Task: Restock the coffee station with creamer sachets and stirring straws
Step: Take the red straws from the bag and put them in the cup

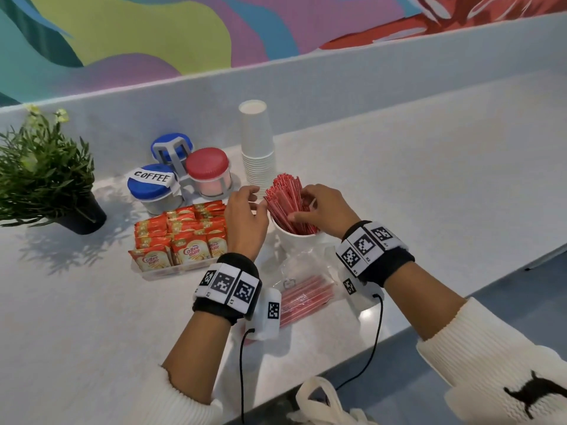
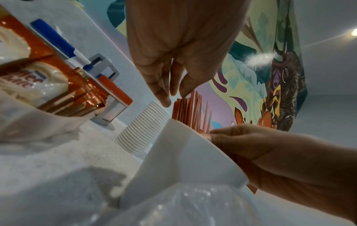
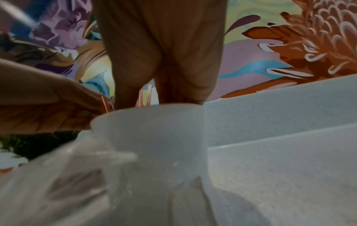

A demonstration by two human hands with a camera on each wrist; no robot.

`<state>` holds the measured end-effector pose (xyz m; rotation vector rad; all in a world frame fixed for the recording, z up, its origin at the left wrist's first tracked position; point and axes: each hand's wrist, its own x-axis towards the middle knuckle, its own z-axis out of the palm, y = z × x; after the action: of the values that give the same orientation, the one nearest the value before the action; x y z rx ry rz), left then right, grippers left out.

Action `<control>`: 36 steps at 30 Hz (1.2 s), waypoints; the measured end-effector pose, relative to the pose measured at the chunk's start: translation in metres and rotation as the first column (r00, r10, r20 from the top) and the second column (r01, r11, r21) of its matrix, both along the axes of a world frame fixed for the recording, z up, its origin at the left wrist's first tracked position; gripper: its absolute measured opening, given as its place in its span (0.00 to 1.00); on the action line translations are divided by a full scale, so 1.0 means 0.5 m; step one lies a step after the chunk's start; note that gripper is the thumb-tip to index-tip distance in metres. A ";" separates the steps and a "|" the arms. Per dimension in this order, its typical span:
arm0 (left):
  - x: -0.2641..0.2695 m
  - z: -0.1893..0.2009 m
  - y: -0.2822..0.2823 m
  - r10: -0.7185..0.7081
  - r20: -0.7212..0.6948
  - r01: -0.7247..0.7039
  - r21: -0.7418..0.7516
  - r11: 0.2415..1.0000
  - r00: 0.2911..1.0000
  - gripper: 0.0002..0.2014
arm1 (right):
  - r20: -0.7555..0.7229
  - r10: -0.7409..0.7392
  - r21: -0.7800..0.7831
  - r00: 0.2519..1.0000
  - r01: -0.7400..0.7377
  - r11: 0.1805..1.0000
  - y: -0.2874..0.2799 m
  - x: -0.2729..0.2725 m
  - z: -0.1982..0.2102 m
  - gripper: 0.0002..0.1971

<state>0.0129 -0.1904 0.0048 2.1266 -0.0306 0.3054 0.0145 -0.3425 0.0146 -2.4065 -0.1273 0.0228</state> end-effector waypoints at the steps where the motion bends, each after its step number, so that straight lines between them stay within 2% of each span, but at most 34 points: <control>1: 0.000 0.000 -0.001 -0.011 -0.019 0.011 -0.005 1.000 1.000 0.17 | -0.036 0.023 -0.044 0.999 -0.025 0.999 0.000 -0.001 -0.002 0.24; 4: -0.008 0.005 -0.014 -0.097 -0.075 0.096 -0.015 0.995 0.992 0.18 | -0.063 0.069 -0.168 0.996 -0.079 0.983 0.011 0.002 -0.013 0.26; 6: -0.011 0.007 -0.022 -0.125 -0.061 0.124 -0.022 0.992 0.990 0.18 | -0.056 0.064 -0.239 0.996 -0.075 0.968 0.021 0.009 -0.021 0.27; 12: -0.015 0.011 -0.031 -0.156 -0.064 0.148 -0.106 0.983 0.986 0.21 | 0.011 -0.027 -0.309 1.000 0.029 0.951 0.042 0.017 -0.034 0.30; 14: -0.012 0.009 -0.031 -0.168 -0.071 0.157 -0.139 0.978 0.983 0.21 | 0.016 -0.009 -0.334 1.000 0.013 0.942 0.042 0.015 -0.032 0.28; 16: -0.009 0.007 -0.031 -0.155 -0.089 0.140 -0.161 0.977 0.984 0.22 | -0.035 0.024 -0.239 0.999 -0.032 0.970 0.032 0.014 -0.023 0.28; 18: -0.009 0.003 -0.030 -0.150 -0.094 0.134 -0.162 0.978 0.984 0.23 | -0.103 0.028 -0.062 0.994 -0.035 0.997 0.016 0.015 -0.007 0.31; 21: -0.007 -0.001 -0.032 -0.182 -0.090 0.169 -0.133 0.977 0.979 0.25 | -0.052 -0.045 0.074 0.998 0.049 0.996 0.000 0.028 0.011 0.29; 23: 0.002 -0.008 -0.037 -0.233 -0.090 0.230 -0.047 0.972 0.968 0.27 | 0.046 -0.124 0.096 0.991 0.119 0.988 -0.004 0.038 0.015 0.24; 25: 0.016 -0.021 -0.041 -0.256 -0.103 0.266 0.099 0.959 0.961 0.28 | 0.128 -0.156 0.074 0.980 0.147 0.986 -0.004 0.047 0.005 0.25; 28: 0.039 -0.037 -0.042 -0.267 -0.091 0.281 0.224 0.933 0.959 0.27 | 0.091 -0.077 -0.042 0.993 0.081 0.996 0.006 0.052 -0.022 0.30; 32: 0.054 -0.038 -0.042 -0.306 -0.028 0.306 0.182 0.935 0.952 0.22 | 0.076 0.056 -0.023 0.996 -0.055 0.998 0.009 0.048 -0.031 0.31; 36: 0.060 -0.031 -0.052 -0.251 -0.069 0.256 0.076 0.964 0.965 0.17 | 0.137 0.066 0.055 0.988 -0.074 0.996 0.003 0.043 -0.029 0.29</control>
<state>0.0431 -0.2166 -0.0108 2.1849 -0.2848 0.0904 0.0360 -0.3411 -0.0001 -2.3419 -0.2717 -0.1104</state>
